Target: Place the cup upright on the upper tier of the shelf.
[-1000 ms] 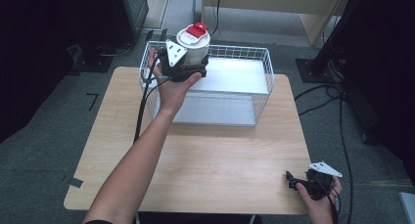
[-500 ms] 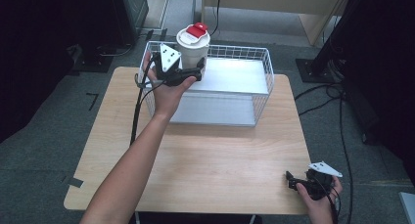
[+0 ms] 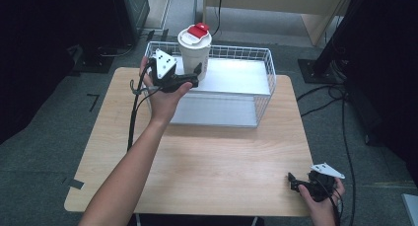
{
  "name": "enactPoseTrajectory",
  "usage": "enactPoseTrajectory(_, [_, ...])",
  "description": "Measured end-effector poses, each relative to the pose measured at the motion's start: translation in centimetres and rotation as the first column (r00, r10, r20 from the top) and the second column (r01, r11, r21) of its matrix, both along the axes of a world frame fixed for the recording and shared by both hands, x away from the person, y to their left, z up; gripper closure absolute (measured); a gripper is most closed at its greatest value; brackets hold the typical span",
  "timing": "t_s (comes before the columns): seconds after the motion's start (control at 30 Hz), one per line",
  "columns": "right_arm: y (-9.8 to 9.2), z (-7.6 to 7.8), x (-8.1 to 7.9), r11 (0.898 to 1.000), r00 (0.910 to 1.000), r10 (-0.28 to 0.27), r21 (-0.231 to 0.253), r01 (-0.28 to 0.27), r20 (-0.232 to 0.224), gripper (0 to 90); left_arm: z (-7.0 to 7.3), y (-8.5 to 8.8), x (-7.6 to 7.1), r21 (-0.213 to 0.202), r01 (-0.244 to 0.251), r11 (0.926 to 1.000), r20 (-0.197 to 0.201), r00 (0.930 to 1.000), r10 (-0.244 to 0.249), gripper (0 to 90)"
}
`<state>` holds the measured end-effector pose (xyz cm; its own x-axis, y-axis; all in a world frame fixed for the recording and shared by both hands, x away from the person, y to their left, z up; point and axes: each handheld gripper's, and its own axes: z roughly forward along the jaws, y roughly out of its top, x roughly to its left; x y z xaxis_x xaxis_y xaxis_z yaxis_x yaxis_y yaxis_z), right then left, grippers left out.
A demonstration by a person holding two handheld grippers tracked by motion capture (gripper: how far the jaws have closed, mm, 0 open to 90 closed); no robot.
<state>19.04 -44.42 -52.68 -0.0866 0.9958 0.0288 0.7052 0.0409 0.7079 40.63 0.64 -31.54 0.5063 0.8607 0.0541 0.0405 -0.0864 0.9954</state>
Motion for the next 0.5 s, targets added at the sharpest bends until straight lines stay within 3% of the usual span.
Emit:
enactPoseTrajectory(0.23, [0.0,0.0,0.0,1.0,1.0,0.0,0.0,0.0,0.0,0.0,-0.6,0.9,-0.9,-0.003,-0.005,1.0,0.0,1.0,0.005,0.0])
enactPoseTrajectory(0.5, [0.0,0.0,0.0,1.0,1.0,0.0,0.0,0.0,0.0,0.0,-2.6,2.9,-3.4,-0.005,0.0,1.0,-0.004,1.0,0.0,0.0])
